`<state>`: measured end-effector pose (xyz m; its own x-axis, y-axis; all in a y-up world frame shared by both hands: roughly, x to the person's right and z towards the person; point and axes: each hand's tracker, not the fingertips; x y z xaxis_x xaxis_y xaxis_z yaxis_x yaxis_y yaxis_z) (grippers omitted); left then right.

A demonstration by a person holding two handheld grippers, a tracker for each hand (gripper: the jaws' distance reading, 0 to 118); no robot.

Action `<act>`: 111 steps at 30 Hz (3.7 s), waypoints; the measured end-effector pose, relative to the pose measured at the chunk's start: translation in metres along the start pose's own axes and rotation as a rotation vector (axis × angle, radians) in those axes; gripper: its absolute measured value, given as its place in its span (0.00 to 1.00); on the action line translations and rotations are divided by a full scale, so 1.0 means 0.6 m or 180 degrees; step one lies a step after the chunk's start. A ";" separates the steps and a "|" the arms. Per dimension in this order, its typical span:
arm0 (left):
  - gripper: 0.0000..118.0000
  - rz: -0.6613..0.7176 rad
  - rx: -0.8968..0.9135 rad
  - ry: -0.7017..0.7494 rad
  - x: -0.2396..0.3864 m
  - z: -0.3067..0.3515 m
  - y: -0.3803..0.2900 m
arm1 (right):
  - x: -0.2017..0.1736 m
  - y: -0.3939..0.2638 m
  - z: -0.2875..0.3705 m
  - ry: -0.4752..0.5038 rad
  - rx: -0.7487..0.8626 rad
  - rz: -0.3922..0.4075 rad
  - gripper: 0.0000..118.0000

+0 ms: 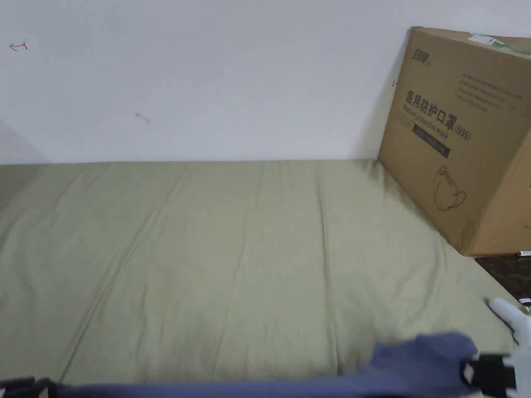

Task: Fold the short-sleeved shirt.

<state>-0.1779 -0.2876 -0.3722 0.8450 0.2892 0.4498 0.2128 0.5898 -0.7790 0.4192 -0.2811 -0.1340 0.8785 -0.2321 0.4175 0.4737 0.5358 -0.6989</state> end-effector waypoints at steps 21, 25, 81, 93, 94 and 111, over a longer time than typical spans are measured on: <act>0.95 -0.0248 0.1513 -0.0034 0.169 0.148 0.005 | -0.201 -0.016 0.129 0.0457 0.1600 0.0471 0.98; 0.32 -0.0647 0.1829 0.0258 0.234 0.161 0.017 | -0.263 -0.022 0.149 0.0462 0.2036 0.0546 0.84; 0.03 0.0039 -0.0031 0.1406 -0.085 0.033 -0.057 | -0.304 -0.013 0.026 0.0146 0.0609 0.0758 0.00; 0.23 0.0052 -0.0496 -0.0621 0.208 -0.130 -0.020 | -0.253 -0.039 0.051 0.0244 0.0592 0.0538 0.00; 0.54 0.0057 -0.0565 -0.0719 0.224 -0.147 -0.021 | -0.250 -0.041 0.053 0.0237 0.0591 0.0539 0.00; 0.00 -0.0004 -0.0591 -0.0787 0.210 -0.157 -0.036 | -0.238 -0.035 0.032 0.0251 0.0556 0.0515 0.00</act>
<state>-0.0298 -0.3351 -0.3400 0.7046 0.4766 0.5257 0.3190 0.4490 -0.8346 0.2827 -0.2436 -0.1677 0.9474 -0.1909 0.2570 0.3147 0.7016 -0.6392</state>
